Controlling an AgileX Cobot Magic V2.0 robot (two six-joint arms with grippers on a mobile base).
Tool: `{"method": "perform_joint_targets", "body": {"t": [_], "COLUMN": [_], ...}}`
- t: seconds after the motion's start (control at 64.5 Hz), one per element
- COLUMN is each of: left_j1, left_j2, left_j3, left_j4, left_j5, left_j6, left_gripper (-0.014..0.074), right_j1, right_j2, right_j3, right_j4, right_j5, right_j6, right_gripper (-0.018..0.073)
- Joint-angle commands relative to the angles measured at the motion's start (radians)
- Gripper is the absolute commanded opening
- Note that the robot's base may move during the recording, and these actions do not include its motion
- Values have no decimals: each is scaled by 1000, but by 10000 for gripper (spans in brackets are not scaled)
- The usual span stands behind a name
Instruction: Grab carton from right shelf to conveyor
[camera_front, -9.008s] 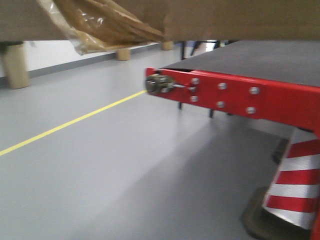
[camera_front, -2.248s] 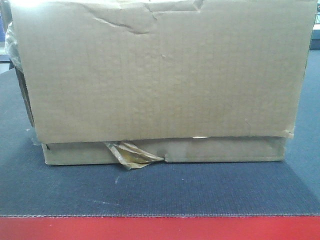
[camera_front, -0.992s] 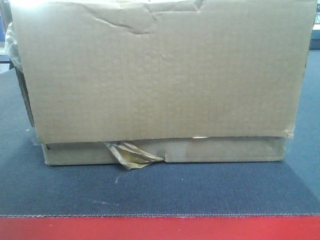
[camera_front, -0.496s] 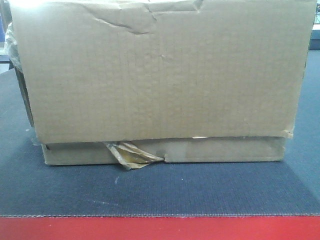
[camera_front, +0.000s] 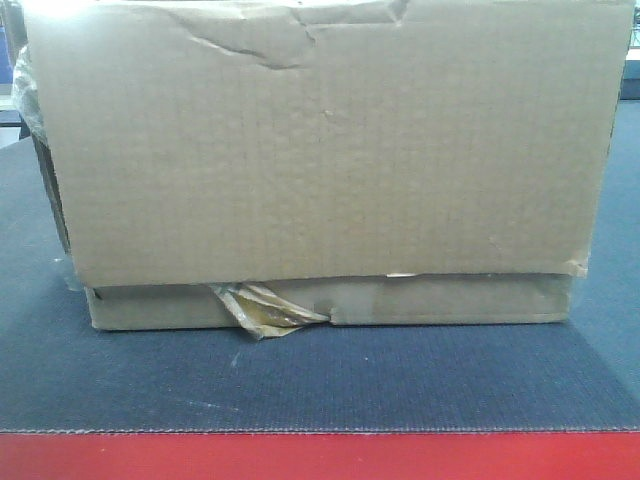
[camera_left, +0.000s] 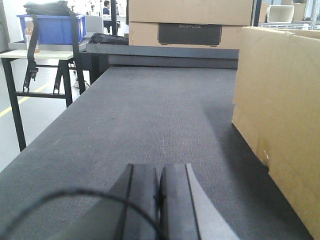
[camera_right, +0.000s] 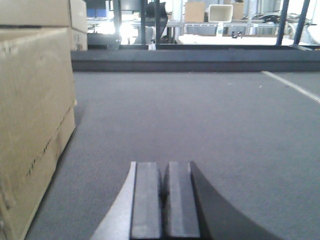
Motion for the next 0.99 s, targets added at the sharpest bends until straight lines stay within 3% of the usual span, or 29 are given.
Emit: {"method": "perform_joint_targets", "body": {"t": [0.0,0.248,0.977], "left_j1": [4,4,4], "left_j2": [-5,-5,-5], "left_j3": [-2,-2,-2], "left_j4": [-8,-8,-8], "left_j5": [-18,-18,-18], "left_j6": [3,3,3], "left_gripper": [-6,-6,-6], "right_j1": [17,67,67], "right_j2": [-7,-7,-7], "right_j3": [7,7,7], "right_j4": [2,2,2], "right_j5": [-92,-94,-94], "right_j6": [-2,-2,-2], "right_gripper": [-67,-67,-67]}}
